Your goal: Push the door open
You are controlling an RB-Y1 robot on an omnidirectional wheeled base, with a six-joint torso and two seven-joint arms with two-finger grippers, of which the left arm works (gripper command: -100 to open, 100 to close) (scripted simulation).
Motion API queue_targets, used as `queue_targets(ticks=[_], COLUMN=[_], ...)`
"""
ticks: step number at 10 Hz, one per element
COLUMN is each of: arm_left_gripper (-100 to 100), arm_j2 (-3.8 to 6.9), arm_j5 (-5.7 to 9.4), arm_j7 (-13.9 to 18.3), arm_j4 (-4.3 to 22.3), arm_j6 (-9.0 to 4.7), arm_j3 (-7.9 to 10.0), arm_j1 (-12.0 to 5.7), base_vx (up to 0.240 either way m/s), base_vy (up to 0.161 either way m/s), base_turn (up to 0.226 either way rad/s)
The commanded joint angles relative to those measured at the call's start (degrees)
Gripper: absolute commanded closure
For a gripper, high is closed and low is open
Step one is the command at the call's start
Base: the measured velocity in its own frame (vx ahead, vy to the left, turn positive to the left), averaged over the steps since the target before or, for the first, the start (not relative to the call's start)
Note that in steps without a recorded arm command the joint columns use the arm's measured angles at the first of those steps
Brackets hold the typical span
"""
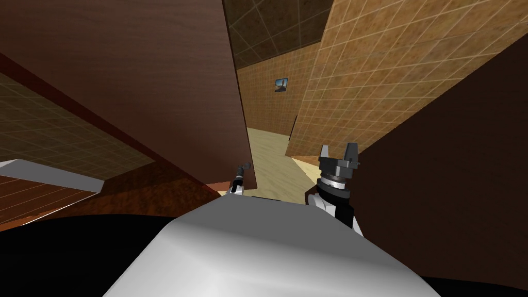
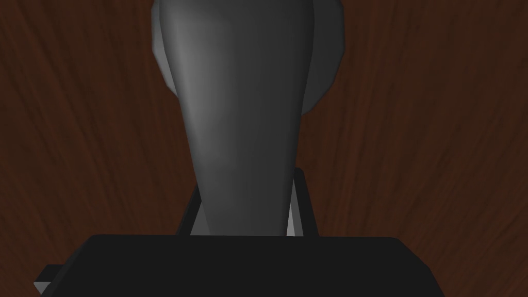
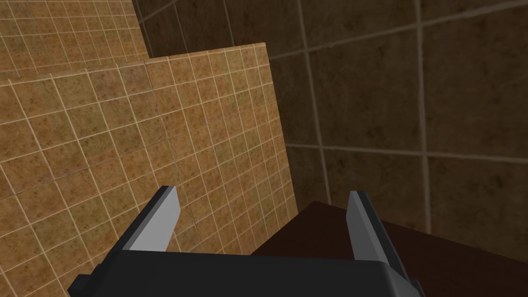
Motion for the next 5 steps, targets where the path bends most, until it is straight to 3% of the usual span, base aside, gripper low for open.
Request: queue_targets(ticks=[1,5], arm_left_gripper=[100,100], arm_j2=[0.36,0.58], arm_j5=[0.49,1.88], arm_j7=[-0.31,-1.13], arm_j4=[0.52,0.51], arm_j6=[-0.54,-0.63], arm_j3=[0.83,3.14], arm_j1=[-0.73,-0.68], base_vx=[0.174,0.191], base_vy=[-0.055,-0.071], base_turn=[0.042,0.052])
